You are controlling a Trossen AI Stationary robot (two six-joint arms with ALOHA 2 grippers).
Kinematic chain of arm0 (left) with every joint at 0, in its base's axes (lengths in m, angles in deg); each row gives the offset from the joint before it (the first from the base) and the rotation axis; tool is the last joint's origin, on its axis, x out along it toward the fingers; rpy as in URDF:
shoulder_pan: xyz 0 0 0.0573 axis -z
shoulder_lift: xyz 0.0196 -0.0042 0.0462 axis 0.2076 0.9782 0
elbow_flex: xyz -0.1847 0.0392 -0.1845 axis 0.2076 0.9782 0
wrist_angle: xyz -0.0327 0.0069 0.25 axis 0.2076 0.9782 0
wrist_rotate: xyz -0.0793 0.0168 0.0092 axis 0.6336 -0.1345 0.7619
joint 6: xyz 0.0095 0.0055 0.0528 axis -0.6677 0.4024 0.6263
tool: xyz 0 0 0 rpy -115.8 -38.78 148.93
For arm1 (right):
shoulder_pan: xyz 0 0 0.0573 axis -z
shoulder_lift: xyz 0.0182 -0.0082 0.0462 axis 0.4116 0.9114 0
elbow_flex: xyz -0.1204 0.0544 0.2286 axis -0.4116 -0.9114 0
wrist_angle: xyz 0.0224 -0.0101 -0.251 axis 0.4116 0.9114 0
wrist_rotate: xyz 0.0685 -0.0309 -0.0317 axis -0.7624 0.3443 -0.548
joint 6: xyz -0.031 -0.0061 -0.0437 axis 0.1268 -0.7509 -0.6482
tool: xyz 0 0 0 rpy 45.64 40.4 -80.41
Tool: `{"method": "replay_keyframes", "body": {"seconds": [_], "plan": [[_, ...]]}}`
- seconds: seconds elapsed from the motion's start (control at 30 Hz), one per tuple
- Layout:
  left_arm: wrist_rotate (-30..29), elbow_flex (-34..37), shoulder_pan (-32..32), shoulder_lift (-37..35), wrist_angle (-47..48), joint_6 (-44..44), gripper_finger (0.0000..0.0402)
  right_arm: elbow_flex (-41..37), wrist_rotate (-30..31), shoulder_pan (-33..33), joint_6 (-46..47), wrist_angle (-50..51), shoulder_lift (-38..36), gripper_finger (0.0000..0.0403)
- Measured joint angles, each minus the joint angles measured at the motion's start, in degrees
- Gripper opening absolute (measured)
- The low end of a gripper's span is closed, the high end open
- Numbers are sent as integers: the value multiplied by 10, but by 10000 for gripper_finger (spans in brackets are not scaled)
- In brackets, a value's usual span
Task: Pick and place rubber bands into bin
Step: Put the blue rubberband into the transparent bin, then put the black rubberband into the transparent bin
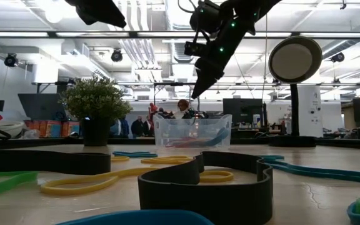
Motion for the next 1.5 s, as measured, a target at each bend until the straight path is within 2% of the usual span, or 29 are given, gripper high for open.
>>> {"method": "replay_keyframes", "body": {"seconds": [0.33, 0.53, 0.73, 0.87, 1.1, 1.5], "plan": [[12, 0, 0, 1, 12, -4, 77, 0, -31, 2, 11, 19, -12, 110], [144, 0, 3, 11, 88, -61, 77, 0, -160, -7, 1, 52, -55, 127], [219, 0, 27, 38, 104, -104, 77, -1, -238, -39, 1, 88, -102, 120], [252, 0, 47, 73, 88, -128, 77, -2, -243, -71, 6, 128, -128, 111], [256, 0, 81, 154, 70, -138, 77, -16, -242, -127, 36, 172, -176, 97], [260, -1, 97, 258, 39, -168, 77, -28, -236, -201, 96, 206, -249, 75]]}}
